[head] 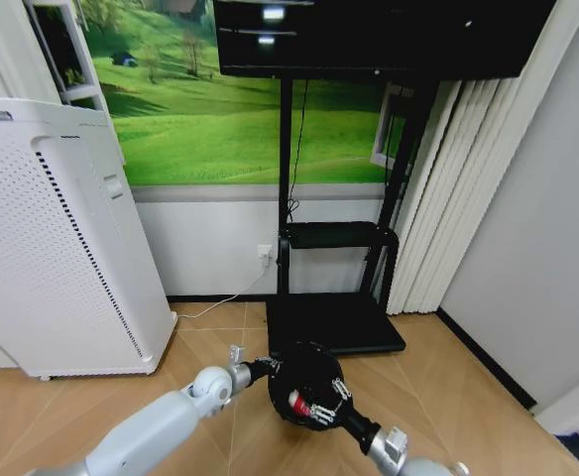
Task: Pick up the trash bin and place the garbage on the floor into it.
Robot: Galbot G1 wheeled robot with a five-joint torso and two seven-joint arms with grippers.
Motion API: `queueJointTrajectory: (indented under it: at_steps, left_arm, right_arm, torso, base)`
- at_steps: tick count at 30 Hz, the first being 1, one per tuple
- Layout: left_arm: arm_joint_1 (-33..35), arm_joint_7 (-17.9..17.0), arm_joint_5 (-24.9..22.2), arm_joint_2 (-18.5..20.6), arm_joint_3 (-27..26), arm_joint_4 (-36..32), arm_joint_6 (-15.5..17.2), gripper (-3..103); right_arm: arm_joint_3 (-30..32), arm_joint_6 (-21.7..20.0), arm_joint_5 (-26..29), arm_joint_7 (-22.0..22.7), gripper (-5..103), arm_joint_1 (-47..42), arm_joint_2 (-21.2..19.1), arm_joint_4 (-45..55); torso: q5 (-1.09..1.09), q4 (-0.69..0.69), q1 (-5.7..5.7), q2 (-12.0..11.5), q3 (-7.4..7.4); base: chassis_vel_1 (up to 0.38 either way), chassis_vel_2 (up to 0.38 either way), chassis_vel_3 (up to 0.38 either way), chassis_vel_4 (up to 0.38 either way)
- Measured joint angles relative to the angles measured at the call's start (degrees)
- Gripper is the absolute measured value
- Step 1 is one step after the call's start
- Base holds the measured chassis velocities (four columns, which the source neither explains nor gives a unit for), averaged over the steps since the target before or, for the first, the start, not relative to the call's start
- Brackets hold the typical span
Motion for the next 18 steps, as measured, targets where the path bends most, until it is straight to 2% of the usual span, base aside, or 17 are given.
queueJointTrajectory:
  at_steps: [1,2,3,4,5,7,8,10,11,12,14,15,16,18]
  left_arm:
    - [4.5,-4.0,-1.1,1.8,-5.2,-2.3,1.0,3]
    - [6.8,-4.4,-1.2,3.1,-8.1,-3.6,1.2,3]
    - [6.8,-4.4,-1.2,3.1,-8.1,-3.6,1.2,3]
    - [9.7,-4.6,-1.1,4.6,-11.7,-5.2,1.2,3]
    - [9.7,-4.6,-1.1,4.6,-11.7,-5.2,1.2,3]
    - [14.5,-5.2,-0.4,5.9,-17.9,-8.0,1.3,3]
    - [14.5,-5.2,-0.4,5.9,-17.9,-8.0,1.3,3]
    - [18.6,-5.4,0.0,6.6,-22.5,-11.1,1.2,3]
    - [18.6,-5.4,0.0,6.6,-22.5,-11.1,1.2,3]
    - [20.5,-5.4,0.2,7.1,-24.4,-12.7,1.1,3]
    - [23.4,-5.3,0.7,8.1,-27.6,-15.4,0.6,3]
    - [23.4,-5.3,0.7,8.1,-27.6,-15.4,0.6,3]
    - [24.2,-5.3,0.7,8.5,-28.6,-16.4,0.3,3]
    - [24.4,-5.3,0.6,8.7,-28.9,-16.7,0.2,3]
  right_arm:
    - [3.0,0.5,4.2,0.6,99,-0.5,1.8,1.8]
    - [3.8,-0.1,6.1,2.5,100,-1.0,2.3,2.7]
    - [3.8,-0.1,6.1,2.5,100,-1.0,2.3,2.7]
    - [4.8,-1.3,8.5,4.8,100,-1.3,2.8,3.9]
    - [4.8,-1.3,8.5,4.8,100,-1.3,2.8,3.9]
    - [5.8,-4.3,11.5,10.6,100,-1.5,3.8,4.8]
    - [5.8,-4.3,11.5,10.6,100,-1.5,3.8,4.8]
    - [5.9,-9.2,14.0,19.1,100,-0.8,4.5,4.7]
    - [5.9,-9.2,14.0,19.1,100,-0.8,4.5,4.7]
    - [5.9,-12.6,16.0,24.7,101,-0.3,4.6,4.5]
    - [5.5,-18.0,20.4,33.3,95,0.9,4.4,3.6]
    - [5.5,-18.0,20.4,33.3,95,0.9,4.4,3.6]
    - [5.4,-19.7,22.5,36.3,89,1.5,4.5,2.4]
    - [5.5,-20.3,23.2,37.6,89,1.7,4.6,1.7]
  torso:
    - [0.00,0.01,0.00,0.0,0.00]
    - [-0.02,0.01,0.00,0.0,0.00]
    - [-0.02,0.01,0.00,0.0,0.00]
    - [0.02,0.02,0.00,0.0,0.00]
    - [0.02,0.02,0.00,0.0,0.00]
    - [-0.03,0.03,0.00,0.0,0.00]
    - [-0.03,0.03,0.00,0.0,0.00]
    - [0.02,0.02,-0.01,0.0,-0.01]
    - [0.02,0.02,-0.01,0.0,-0.01]
    - [-0.03,0.02,0.00,0.0,0.00]
    - [0.00,0.01,-0.01,0.0,-0.01]
    - [0.00,0.01,-0.01,0.0,-0.01]
    - [0.03,0.05,-0.01,0.0,-0.01]
    - [0.03,0.05,-0.01,0.0,0.00]
  base:
    - [0.000,0.000,0.000,0.000]
    - [0.000,0.000,0.000,0.000]
    - [0.000,0.000,0.000,0.000]
    - [0.000,0.000,0.000,0.000]
    - [0.000,0.000,0.000,0.000]
    - [0.000,0.000,0.000,0.000]
    - [0.000,0.000,0.000,0.000]
    - [0.000,0.000,0.000,0.000]
    - [0.000,0.000,0.000,0.000]
    - [0.000,0.000,0.000,0.000]
    - [0.000,0.000,0.000,0.000]
    - [0.000,0.000,0.000,0.000]
    - [0.000,0.000,0.000,0.000]
    - [0.000,0.000,0.000,0.000]
